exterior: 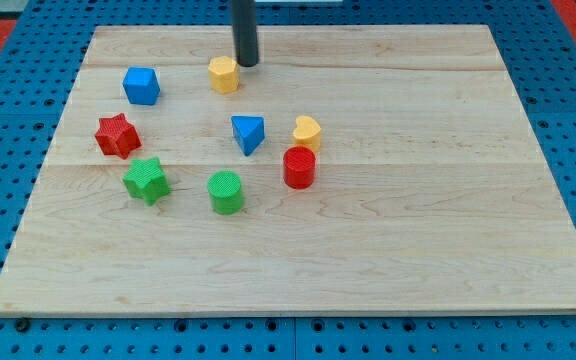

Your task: Move the arm away from the yellow hexagon

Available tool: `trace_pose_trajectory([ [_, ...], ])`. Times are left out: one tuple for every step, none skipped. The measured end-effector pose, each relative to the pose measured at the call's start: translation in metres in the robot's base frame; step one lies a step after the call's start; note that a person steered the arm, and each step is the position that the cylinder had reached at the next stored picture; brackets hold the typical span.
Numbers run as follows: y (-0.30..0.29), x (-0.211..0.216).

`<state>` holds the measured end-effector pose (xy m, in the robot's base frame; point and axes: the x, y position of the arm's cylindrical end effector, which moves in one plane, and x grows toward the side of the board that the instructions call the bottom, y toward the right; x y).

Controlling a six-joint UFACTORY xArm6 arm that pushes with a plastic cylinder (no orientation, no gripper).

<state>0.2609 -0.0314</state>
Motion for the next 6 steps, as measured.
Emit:
trace_pose_trajectory([
  [0.091, -0.013],
  [0.144, -0.01],
  [0.171, -0.009],
  [0.178, -0.009],
  [0.18, -0.009],
  [0.182, -0.009],
])
